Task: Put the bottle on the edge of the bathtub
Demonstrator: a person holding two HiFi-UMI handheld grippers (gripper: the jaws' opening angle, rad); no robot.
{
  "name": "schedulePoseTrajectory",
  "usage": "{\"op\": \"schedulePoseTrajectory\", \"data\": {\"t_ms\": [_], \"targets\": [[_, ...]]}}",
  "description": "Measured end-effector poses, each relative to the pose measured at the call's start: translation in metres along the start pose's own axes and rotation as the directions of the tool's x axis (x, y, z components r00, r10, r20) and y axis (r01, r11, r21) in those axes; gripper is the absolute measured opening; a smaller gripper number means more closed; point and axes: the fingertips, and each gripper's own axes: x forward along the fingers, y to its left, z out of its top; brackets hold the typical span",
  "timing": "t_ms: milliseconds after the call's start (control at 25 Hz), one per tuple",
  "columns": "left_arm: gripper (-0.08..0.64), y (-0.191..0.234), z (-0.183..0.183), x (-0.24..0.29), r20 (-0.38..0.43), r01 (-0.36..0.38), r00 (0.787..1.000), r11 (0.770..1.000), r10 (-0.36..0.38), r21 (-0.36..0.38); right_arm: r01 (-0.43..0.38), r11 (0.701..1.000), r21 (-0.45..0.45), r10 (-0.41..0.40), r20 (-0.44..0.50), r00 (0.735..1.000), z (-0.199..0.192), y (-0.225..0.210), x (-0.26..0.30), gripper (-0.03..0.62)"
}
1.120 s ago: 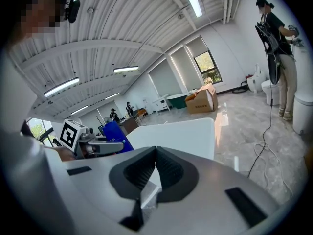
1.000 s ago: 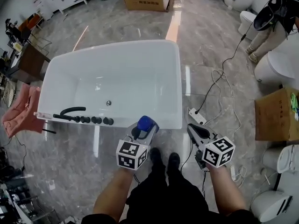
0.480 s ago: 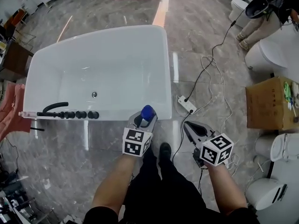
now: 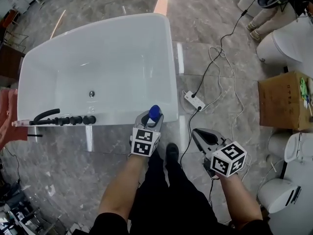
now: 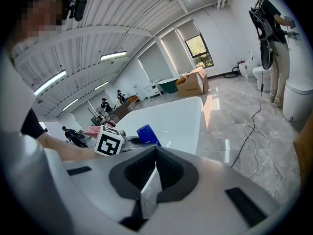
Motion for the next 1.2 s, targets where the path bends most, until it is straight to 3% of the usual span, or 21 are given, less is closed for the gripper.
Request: {"op": "schedulePoseTrajectory", "data": {"t_ms": [480, 800, 1200], "targets": [[0.156, 0.027, -0.025, 0.026, -0.009, -0.048, 0.999, 0.998, 0.048, 0.036, -0.044, 0.999, -0.009, 0.044, -0.018, 0.999, 0.004, 0.005, 0.038, 0.011], [0.158, 0.022, -0.045, 0.029, -0.018, -0.053, 0.998, 0.986, 0.057, 0.157, -0.054, 0.998, -0.016, 0.053, -0.037, 0.998, 0.0, 0.011, 0.048, 0.011], [0.16, 0.023, -0.056, 0.018, -0.043, -0.038, 0.998, 0.986, 0.046, 0.163, -0.065, 0.998, -0.003, 0.065, -0.054, 0.996, -0.007, 0.018, 0.05, 0.011]]}}
